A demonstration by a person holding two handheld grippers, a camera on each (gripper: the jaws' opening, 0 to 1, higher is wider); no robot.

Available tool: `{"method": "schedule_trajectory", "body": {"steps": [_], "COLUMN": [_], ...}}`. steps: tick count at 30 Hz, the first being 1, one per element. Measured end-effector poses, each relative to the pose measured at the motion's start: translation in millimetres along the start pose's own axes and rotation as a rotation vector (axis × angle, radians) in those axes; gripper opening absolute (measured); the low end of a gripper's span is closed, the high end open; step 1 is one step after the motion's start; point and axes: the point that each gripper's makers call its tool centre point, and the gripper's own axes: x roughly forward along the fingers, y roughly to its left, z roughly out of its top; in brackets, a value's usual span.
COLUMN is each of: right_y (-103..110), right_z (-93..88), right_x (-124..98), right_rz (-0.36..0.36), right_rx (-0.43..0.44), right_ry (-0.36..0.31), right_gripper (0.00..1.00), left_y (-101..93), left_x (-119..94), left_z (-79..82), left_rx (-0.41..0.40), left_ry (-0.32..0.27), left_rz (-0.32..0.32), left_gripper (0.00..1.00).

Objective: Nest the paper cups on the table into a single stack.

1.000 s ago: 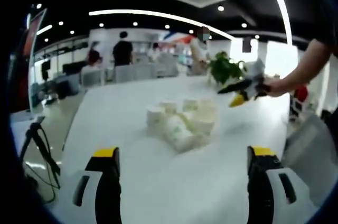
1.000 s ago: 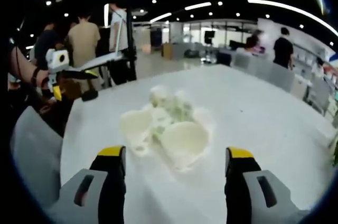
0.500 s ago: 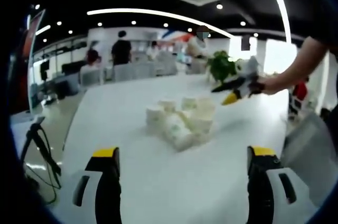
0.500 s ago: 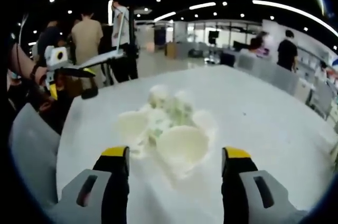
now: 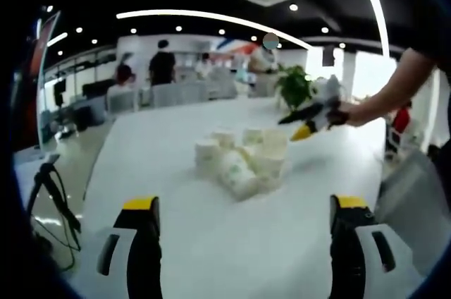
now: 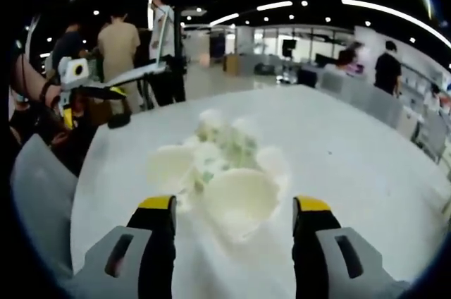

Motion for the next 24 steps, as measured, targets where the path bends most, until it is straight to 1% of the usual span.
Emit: {"method": "schedule_trajectory", "body": {"steps": [7,9,15,18,21,24], "right_y": [-3,-2,-3,-5,-7,-7], "right_z": [-5.9,-4.7,-5.1,-6.0,-7.8,-8.3], "right_x": [7,8,12,14,15,15], "right_rz": [0.017,0.020,0.025,0.024,0.020,0.017], "right_rx": [0.004,0.004,-0.005,0.000,0.015,0.028], "right_ry": [0.011,0.014,0.015,0.017,0.012,0.004], "right_gripper": [0.62,0.61,0.59,0.58,0.58,0.57], "left_y": [0.2,-0.6,-1.8,-1.4,-2.3,-3.2], "left_x": [1,1,1,1,2,2], "left_z": [-3.8,-5.1,-4.3,-5.9,-4.6,-5.8], "left_rx": [-0.004,-0.005,-0.008,-0.010,-0.008,-0.011], "left_ry": [0.013,0.020,0.015,0.018,0.010,0.018], "left_rz": [0.002,0.002,-0.001,0.001,0.000,0.001], "left_gripper": [1.00,1.00,1.00,1.00,1.00,1.00]}}
